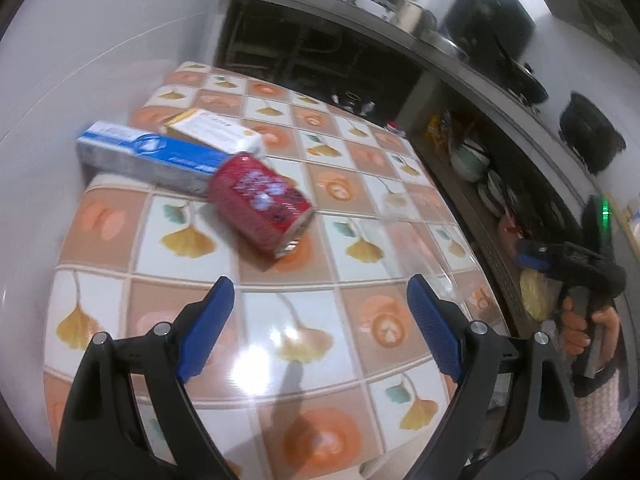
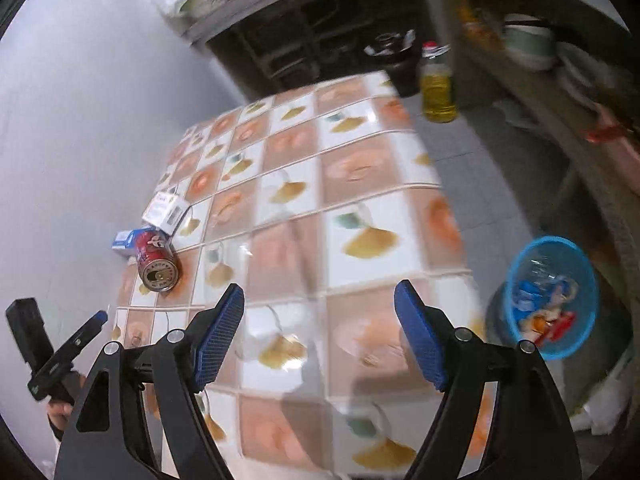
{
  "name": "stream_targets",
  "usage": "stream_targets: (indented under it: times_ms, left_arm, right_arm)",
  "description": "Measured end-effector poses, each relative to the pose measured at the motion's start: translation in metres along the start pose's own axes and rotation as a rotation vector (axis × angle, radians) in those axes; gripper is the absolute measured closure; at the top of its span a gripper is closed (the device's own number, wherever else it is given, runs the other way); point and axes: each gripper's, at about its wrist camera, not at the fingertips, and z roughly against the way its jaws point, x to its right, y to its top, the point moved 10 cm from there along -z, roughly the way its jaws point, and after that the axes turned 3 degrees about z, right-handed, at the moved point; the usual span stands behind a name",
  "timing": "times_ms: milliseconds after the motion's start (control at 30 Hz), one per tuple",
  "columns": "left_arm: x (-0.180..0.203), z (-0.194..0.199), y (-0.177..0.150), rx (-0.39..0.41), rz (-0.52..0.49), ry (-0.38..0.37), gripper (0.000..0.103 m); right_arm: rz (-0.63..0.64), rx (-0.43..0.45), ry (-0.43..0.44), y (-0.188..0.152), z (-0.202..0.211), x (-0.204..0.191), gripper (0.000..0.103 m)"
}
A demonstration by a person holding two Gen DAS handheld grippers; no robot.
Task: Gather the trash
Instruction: 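Move both tools back over the table toward the red can, then grasp the red can with the left tool while the right tool grasps the clear box rim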
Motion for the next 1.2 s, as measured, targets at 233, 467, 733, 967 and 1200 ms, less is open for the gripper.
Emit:
stream_targets:
  times_ms: [233, 467, 733, 967, 1200]
  left_arm:
    - [-0.038, -0.006, 0.025, 0.001, 0.2, -0.07, 0.019]
    - [-0.045, -0.065, 0.039, -0.093, 0.414, -0.082, 0.019]
    - [-0.059, -0.1, 0.048, -0.087, 0.597, 0.018, 0.019]
    - [-0.06, -0.12, 0.048, -0.071, 0.574, 0.185, 0.026]
    - [-0.05, -0.12, 0.041, -0.059, 0.495, 0.199, 0.039]
  right_arm:
    - [-0.001, -0.025, -0.029, 0.007, -0.047, -0.021, 0.031]
    - [-0.008, -0.05, -0.076, 0.004, -0.066, -0.022, 0.046]
    - [0.008, -0.075, -0.088, -0.003, -0.078, -0.023, 0.06]
    - [0.01, -0.07, -0.11, -0.01, -0.077, -0.021, 0.074]
    - [-0.006, -0.069, -0.081, -0.022, -0.07, -0.017, 0.095]
